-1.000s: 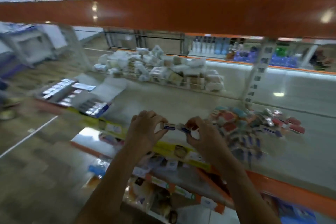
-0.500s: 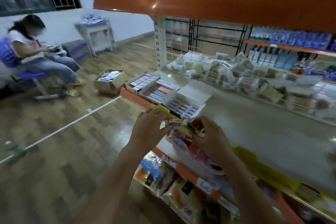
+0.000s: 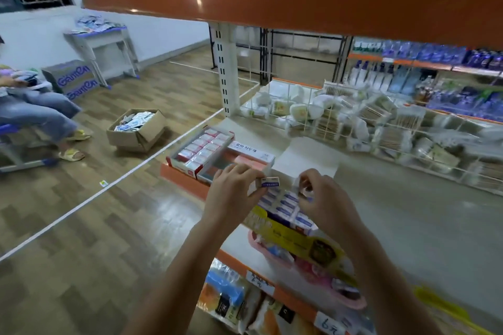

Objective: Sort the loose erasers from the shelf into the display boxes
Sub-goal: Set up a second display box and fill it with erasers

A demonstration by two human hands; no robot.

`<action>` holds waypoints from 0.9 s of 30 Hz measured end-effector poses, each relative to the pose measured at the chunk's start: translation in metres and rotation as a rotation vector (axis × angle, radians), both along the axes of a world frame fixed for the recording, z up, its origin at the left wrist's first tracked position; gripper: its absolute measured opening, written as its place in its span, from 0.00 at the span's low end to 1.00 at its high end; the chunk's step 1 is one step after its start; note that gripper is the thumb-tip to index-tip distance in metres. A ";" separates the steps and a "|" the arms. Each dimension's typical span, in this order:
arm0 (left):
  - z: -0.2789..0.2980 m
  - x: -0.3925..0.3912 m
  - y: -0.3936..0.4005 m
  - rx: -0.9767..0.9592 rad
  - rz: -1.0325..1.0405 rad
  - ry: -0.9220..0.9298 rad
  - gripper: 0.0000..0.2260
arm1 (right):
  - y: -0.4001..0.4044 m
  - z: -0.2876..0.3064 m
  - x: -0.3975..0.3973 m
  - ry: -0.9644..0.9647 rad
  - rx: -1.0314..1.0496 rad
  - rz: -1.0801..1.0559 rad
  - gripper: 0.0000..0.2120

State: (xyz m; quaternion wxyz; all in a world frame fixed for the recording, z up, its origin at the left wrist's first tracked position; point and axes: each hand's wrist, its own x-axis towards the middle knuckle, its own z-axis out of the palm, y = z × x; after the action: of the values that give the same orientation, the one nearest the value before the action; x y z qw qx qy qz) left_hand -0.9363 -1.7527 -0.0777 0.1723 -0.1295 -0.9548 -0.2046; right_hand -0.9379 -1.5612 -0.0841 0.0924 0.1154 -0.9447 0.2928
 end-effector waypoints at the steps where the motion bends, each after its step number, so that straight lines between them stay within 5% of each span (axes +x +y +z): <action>1: -0.001 -0.009 0.001 -0.003 -0.012 -0.002 0.11 | -0.002 -0.001 -0.007 -0.012 0.014 -0.013 0.08; 27: -0.032 -0.103 -0.017 -0.213 -0.440 -0.107 0.13 | -0.057 -0.026 -0.027 -0.077 0.309 -0.452 0.09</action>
State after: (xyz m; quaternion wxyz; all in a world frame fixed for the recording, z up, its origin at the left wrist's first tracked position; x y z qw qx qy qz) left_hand -1.0393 -1.7699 -0.1099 0.0583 -0.3405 -0.9276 -0.1421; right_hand -0.9645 -1.6180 -0.1102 0.1006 -0.0968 -0.9827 0.1215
